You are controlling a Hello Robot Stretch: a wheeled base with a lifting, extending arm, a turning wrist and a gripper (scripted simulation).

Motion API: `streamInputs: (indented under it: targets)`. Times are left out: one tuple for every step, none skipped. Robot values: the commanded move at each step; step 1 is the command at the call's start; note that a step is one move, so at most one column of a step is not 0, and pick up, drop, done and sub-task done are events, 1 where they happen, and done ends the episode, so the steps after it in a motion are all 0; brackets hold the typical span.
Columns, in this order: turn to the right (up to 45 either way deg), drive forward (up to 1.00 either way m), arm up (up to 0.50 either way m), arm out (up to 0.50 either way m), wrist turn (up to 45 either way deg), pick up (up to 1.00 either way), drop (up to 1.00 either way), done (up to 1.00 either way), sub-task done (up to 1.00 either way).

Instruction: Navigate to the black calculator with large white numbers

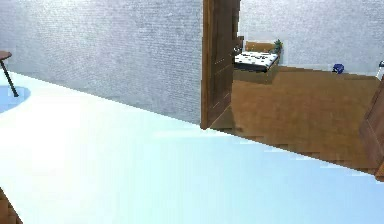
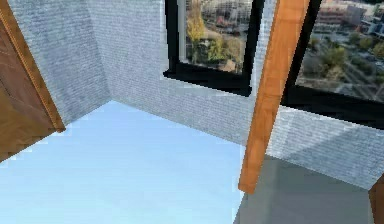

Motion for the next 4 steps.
streamInputs:
  targets:
    - [0.0,0.4,0.0,0.0,0.0,0.0,0.0,0.0,0.0]
    - [-39.0,0.0,0.0,0.0,0.0,0.0,0.0,0.0,0.0]
    - [0.0,1.0,0.0,0.0,0.0,0.0,0.0,0.0,0.0]
    - [0.0,1.0,0.0,0.0,0.0,0.0,0.0,0.0,0.0]
